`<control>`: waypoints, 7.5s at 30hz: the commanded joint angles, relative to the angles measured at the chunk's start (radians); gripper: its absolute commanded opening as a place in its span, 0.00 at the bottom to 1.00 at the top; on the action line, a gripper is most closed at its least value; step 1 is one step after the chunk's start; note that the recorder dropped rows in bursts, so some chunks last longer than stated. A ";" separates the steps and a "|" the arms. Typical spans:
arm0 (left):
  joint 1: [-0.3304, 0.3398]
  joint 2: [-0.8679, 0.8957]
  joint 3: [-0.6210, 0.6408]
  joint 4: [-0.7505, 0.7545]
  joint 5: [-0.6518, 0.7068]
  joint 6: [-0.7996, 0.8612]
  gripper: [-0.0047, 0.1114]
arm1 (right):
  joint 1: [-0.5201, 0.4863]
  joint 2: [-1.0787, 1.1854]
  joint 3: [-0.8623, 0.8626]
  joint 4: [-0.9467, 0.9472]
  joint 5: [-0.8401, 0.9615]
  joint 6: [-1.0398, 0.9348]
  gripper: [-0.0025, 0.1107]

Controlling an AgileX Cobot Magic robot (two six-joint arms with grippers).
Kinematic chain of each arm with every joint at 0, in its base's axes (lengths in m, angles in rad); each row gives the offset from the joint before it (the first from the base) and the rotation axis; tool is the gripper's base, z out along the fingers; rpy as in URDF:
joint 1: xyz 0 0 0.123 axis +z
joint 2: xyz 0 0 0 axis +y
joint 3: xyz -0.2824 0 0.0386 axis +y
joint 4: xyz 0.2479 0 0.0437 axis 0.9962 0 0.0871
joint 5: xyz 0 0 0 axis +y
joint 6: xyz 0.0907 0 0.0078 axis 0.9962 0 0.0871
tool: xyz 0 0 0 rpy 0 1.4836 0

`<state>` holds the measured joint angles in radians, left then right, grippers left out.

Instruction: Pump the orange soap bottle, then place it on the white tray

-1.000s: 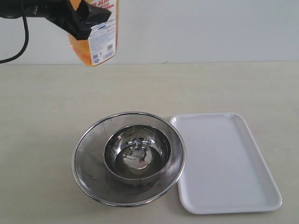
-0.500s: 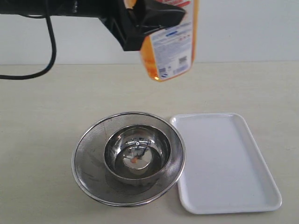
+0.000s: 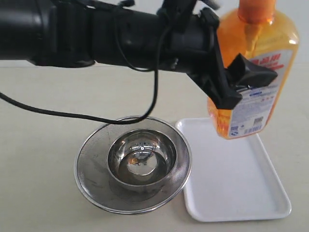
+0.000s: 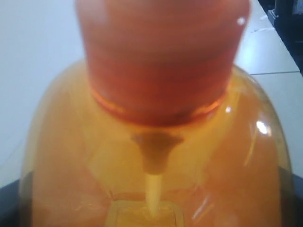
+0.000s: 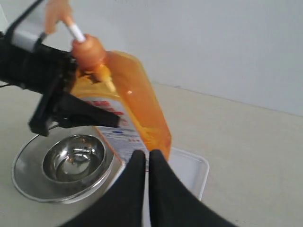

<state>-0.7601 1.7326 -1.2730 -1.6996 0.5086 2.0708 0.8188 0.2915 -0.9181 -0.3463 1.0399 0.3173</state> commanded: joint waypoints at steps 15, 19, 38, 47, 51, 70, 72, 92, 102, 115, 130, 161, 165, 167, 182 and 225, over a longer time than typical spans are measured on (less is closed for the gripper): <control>-0.019 0.218 -0.137 -0.045 -0.019 -0.130 0.08 | -0.001 -0.004 0.003 0.067 0.113 -0.155 0.02; -0.036 0.218 -0.141 -0.045 -0.136 -0.134 0.08 | -0.001 -0.004 0.003 0.060 0.116 -0.155 0.02; -0.357 0.218 -0.148 0.430 -0.928 -0.808 0.08 | -0.001 -0.004 0.003 0.020 0.159 -0.171 0.02; -0.357 0.300 -0.146 0.429 -1.065 -0.967 0.08 | -0.001 -0.004 0.003 0.020 0.159 -0.200 0.02; -0.357 0.308 -0.124 0.428 -1.086 -1.018 0.08 | -0.001 -0.004 0.003 0.020 0.163 -0.212 0.02; -0.426 0.308 -0.094 0.482 -1.159 -1.078 0.08 | -0.001 -0.004 0.003 -0.010 0.181 -0.218 0.02; -0.426 0.308 -0.094 0.465 -1.159 -1.078 0.08 | -0.001 -0.004 0.003 -0.010 0.181 -0.218 0.02; -0.424 0.308 -0.094 0.403 -1.118 -1.078 0.08 | -0.001 -0.004 0.003 -0.007 0.181 -0.218 0.02; -0.424 0.308 -0.094 0.408 -1.121 -1.078 0.08 | -0.001 -0.004 0.003 -0.007 0.181 -0.218 0.02; -0.424 0.308 -0.094 0.404 -1.121 -1.078 0.08 | -0.001 -0.004 0.003 -0.007 0.181 -0.215 0.02; -0.422 0.310 -0.094 0.304 -1.133 -0.975 0.08 | -0.001 -0.004 0.003 -0.007 0.181 -0.213 0.02; -0.403 0.239 -0.094 0.236 -1.053 -0.792 0.79 | -0.001 -0.004 0.003 -0.007 0.181 -0.211 0.02; -0.403 0.213 -0.094 0.219 -1.028 -0.785 0.81 | -0.001 -0.004 0.003 -0.007 0.181 -0.211 0.02; -0.403 0.199 -0.094 0.219 -1.009 -0.785 0.88 | -0.001 -0.004 0.003 -0.007 0.181 -0.211 0.02; -0.403 0.075 -0.092 -0.045 -0.926 -0.419 0.99 | -0.001 -0.004 0.003 -0.007 0.181 -0.207 0.02; 0.008 -0.026 0.233 0.253 -0.490 -0.282 0.08 | -0.001 0.031 0.006 -0.002 -0.177 -0.112 0.02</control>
<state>-0.7814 1.6774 -1.0330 -1.4884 -0.0658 1.7841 0.8188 0.2978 -0.9174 -0.3293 0.8708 0.1959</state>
